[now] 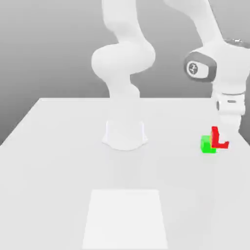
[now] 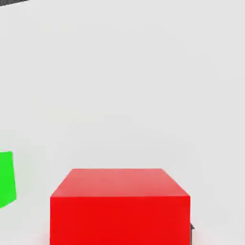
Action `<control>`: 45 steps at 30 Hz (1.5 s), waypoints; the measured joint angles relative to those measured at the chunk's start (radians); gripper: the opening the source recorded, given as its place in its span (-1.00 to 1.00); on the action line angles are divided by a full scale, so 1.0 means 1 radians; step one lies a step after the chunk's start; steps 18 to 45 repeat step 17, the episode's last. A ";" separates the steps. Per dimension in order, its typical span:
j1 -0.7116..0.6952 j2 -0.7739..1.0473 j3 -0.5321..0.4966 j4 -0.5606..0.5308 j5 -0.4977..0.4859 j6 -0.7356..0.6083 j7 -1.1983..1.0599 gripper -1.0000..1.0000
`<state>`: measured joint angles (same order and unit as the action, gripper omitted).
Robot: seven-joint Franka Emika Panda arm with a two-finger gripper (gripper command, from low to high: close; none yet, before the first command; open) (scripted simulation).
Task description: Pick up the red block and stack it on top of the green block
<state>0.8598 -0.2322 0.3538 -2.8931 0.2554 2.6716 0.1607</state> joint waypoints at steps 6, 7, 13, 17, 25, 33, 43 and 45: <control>0.091 -0.007 0.133 -0.046 -0.069 0.031 0.030 -1.00; 0.069 0.015 0.148 -0.046 -0.106 0.050 0.056 -1.00; -0.032 0.154 0.193 -0.042 -0.321 0.167 0.204 -1.00; -0.055 0.233 0.196 -0.042 -0.367 0.250 0.236 -1.00; -0.055 0.233 0.196 -0.042 -0.367 0.250 0.236 -1.00; -0.055 0.233 0.196 -0.042 -0.367 0.250 0.236 -1.00; -0.055 0.233 0.196 -0.042 -0.367 0.250 0.236 -1.00; -0.055 0.233 0.196 -0.042 -0.367 0.250 0.236 -1.00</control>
